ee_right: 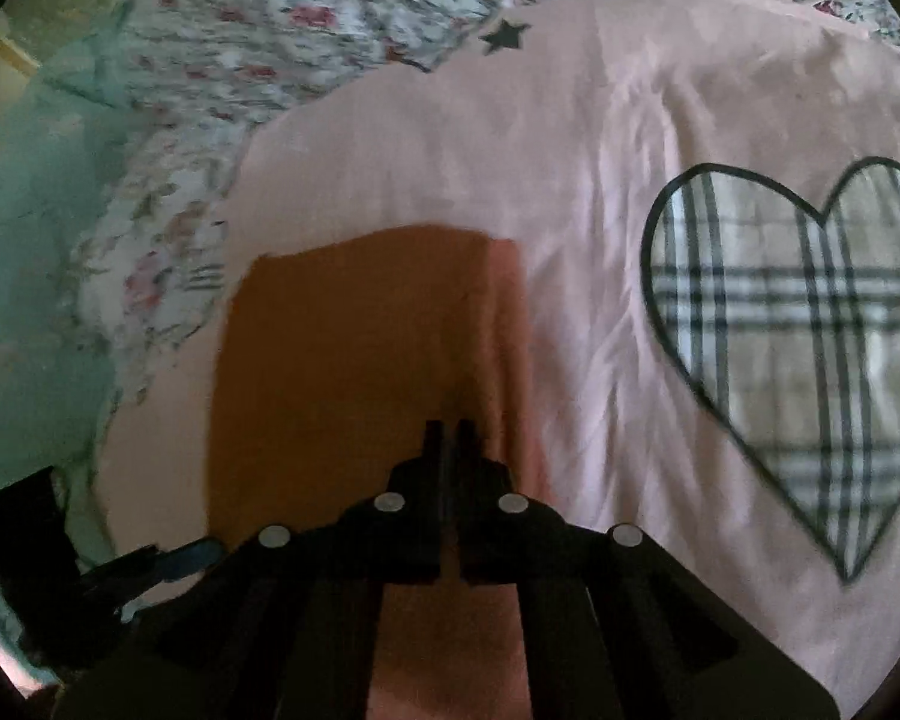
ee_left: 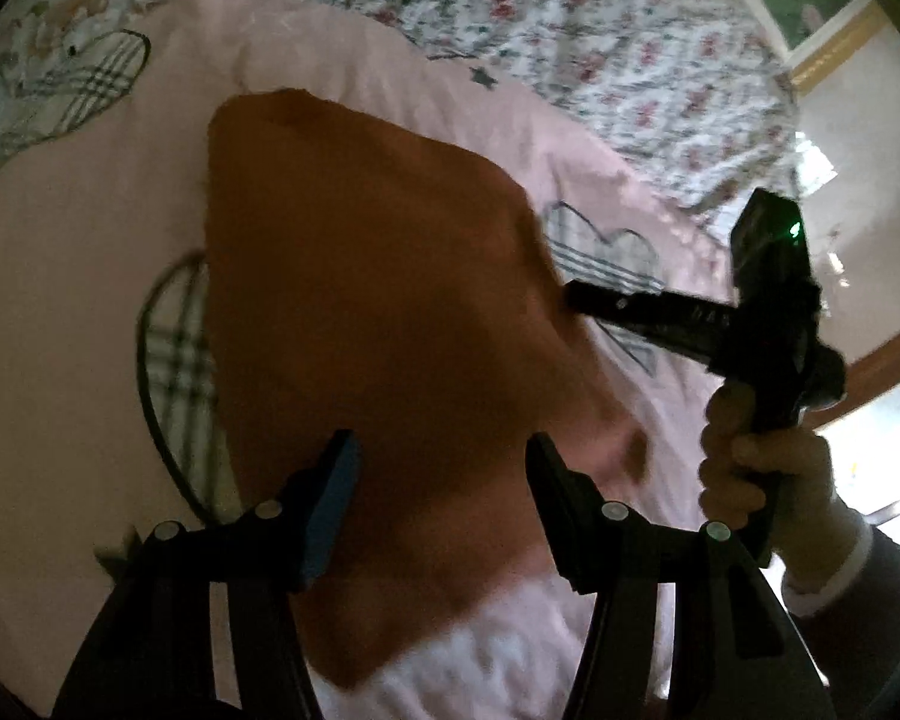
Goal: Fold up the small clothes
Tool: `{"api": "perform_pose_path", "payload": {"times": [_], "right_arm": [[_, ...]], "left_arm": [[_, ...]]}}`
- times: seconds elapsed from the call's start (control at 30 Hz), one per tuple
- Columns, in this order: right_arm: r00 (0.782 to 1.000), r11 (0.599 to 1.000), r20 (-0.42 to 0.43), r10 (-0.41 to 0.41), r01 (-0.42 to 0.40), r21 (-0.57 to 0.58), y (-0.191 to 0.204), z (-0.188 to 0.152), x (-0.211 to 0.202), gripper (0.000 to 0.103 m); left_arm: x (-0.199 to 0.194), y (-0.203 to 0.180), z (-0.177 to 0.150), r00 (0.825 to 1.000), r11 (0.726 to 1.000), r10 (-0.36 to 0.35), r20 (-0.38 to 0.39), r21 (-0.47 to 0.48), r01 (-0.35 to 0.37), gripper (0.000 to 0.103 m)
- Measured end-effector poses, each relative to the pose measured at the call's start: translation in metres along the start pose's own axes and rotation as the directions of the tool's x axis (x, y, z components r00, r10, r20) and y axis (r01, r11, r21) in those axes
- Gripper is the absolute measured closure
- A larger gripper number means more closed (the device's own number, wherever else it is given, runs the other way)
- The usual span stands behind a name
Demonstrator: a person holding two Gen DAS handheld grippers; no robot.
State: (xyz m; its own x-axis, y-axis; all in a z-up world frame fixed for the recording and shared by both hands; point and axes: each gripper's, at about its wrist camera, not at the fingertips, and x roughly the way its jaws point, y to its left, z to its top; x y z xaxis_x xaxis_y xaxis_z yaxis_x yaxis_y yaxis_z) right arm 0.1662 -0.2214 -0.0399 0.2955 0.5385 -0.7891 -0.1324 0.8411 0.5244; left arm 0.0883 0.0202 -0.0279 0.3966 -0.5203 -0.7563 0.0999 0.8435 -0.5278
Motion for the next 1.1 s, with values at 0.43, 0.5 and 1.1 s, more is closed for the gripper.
{"api": "perform_pose_path", "payload": {"times": [0.43, 0.5, 1.1], "right_arm": [[0.998, 0.999, -0.035, -0.052, 0.052, -0.008, -0.019, -0.074, -0.003, 0.094], [0.998, 0.999, -0.027, -0.05, 0.05, -0.006, -0.018, -0.075, -0.003, 0.094], [0.995, 0.989, 0.029, -0.096, 0.092, 0.116, -0.021, -0.088, -0.02, 0.097]], "left_arm": [[0.022, 0.008, -0.046, 0.994, 0.999, 0.049, -0.103, -0.014, -0.051, 0.048], [0.023, 0.006, -0.047, 0.993, 0.998, 0.055, -0.105, -0.003, -0.055, 0.047], [-0.01, -0.01, -0.056, 0.99, 0.987, 0.129, -0.06, 0.102, -0.123, 0.034]]}}
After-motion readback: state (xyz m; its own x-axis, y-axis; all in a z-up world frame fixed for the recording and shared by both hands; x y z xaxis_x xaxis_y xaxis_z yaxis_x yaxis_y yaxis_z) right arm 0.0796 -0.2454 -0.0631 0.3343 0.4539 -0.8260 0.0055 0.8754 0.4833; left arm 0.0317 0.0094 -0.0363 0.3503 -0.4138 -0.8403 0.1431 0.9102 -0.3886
